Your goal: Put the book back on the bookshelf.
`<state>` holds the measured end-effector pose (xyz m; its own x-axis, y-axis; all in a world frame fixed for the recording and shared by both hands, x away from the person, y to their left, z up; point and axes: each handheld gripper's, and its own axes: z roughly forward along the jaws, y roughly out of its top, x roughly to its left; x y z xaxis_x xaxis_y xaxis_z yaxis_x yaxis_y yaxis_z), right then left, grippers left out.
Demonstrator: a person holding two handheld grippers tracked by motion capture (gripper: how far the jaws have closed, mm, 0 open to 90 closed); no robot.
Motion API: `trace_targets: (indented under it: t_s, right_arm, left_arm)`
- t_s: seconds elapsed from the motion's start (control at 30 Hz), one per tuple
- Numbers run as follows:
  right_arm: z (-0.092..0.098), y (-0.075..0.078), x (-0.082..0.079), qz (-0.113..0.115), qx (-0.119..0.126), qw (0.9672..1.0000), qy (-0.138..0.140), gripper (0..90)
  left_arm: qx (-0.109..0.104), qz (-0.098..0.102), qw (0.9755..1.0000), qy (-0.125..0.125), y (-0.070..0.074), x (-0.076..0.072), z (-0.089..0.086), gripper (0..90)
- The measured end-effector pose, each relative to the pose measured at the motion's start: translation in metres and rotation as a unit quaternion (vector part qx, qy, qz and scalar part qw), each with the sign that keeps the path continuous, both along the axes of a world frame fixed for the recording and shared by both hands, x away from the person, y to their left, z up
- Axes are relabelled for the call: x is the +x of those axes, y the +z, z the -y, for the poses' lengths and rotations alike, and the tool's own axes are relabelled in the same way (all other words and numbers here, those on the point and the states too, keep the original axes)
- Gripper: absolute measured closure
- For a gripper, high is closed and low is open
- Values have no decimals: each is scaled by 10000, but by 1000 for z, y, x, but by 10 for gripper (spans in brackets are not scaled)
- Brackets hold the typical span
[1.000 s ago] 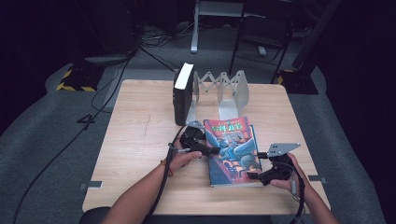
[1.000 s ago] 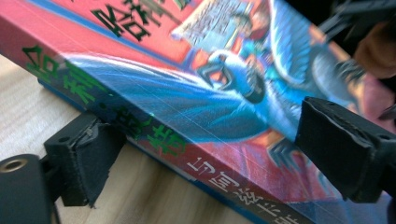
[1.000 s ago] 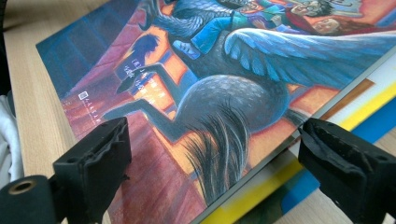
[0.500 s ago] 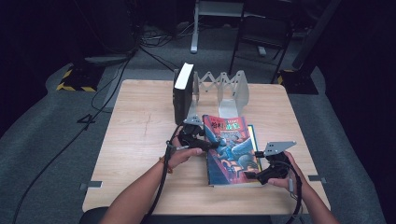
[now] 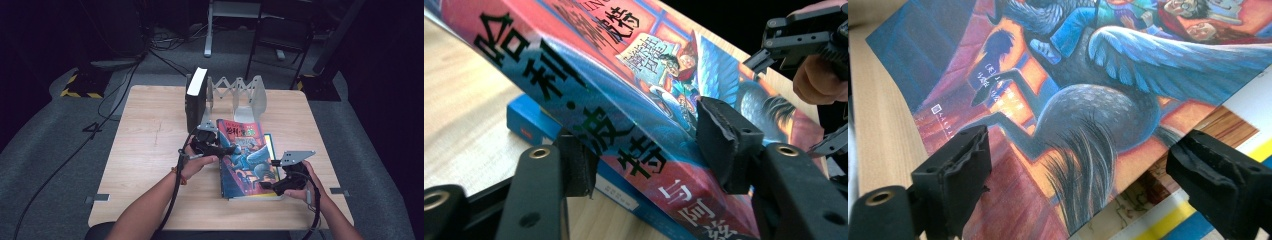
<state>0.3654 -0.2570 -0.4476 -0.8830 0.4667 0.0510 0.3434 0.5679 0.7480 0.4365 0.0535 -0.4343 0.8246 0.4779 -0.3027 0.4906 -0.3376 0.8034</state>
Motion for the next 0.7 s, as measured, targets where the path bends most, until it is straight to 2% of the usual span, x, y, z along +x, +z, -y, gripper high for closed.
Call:
trace_targets:
  t_s: [0.03,0.1,0.13,0.2,0.27,0.47,0.57,0.7]
  right_arm:
    - [-1,1,0,68,-13,10000,-45,131]
    - [0,2,1,160,17,9998,-95,155]
    - [0,2,1,171,41,9998,-111,164]
    - [1,3,4,184,62,9997,-122,174]
    - [1,3,6,172,98,9996,-183,194]
    - [0,5,12,384,141,9988,-285,248]
    - [-1,7,15,542,129,9978,-351,274]
    - [2,9,18,742,235,9960,-448,361]
  left_arm:
    - [-4,108,9999,26,4,-2,0,465]
    - [-3,174,9998,68,8,-2,0,476]
    - [-3,174,9998,68,8,-2,0,479]
    - [-11,316,9995,90,12,-2,1,487]
    - [-26,366,9992,135,14,-2,1,496]
    - [-107,572,9981,207,24,-1,0,533]
    - [-191,724,9970,183,31,-3,0,564]
    - [-358,1081,9935,29,45,-11,-1,620]
